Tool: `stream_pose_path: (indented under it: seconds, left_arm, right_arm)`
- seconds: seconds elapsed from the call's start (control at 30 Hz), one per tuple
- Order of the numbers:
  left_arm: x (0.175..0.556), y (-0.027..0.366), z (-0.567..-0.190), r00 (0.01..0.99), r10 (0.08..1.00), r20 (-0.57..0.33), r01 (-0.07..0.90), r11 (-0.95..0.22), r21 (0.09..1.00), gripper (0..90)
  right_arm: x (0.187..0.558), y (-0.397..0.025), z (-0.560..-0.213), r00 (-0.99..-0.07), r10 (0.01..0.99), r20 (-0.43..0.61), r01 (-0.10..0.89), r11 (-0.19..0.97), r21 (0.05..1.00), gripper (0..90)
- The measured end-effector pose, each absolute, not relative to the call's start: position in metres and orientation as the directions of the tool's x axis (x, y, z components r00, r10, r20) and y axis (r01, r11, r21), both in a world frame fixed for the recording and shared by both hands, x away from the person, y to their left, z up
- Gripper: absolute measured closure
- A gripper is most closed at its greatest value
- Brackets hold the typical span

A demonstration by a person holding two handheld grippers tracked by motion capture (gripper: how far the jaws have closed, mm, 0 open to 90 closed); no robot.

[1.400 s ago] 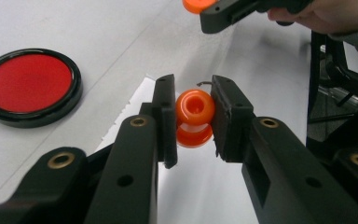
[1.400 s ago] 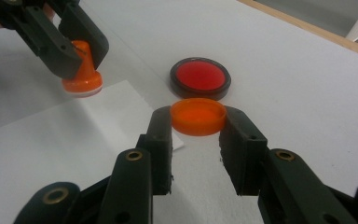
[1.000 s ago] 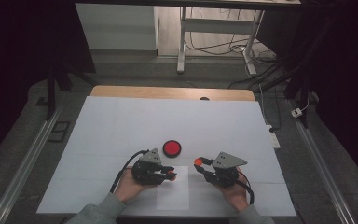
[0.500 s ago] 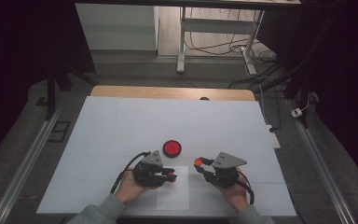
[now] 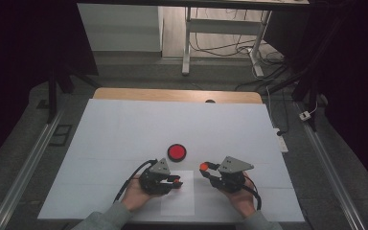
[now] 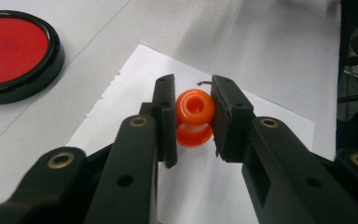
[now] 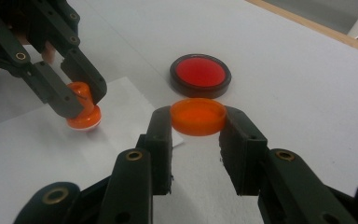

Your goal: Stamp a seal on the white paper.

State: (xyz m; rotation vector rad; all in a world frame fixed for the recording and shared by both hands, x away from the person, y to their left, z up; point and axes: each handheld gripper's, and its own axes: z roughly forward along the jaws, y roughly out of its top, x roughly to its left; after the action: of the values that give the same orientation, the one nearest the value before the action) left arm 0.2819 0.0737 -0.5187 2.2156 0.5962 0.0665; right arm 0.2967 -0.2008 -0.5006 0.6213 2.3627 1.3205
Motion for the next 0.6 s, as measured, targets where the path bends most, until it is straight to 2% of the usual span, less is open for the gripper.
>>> stream_pose_path:
  seconds: [0.6]
  left_arm:
    - [0.2788,0.0701,-0.5272,0.891,0.441,-0.110,0.379,-0.587,0.715,71.8]
  right_arm:
    - [0.2969,-0.2013,-0.5009,-0.837,0.539,-0.098,0.199,0.466,0.862,64.4]
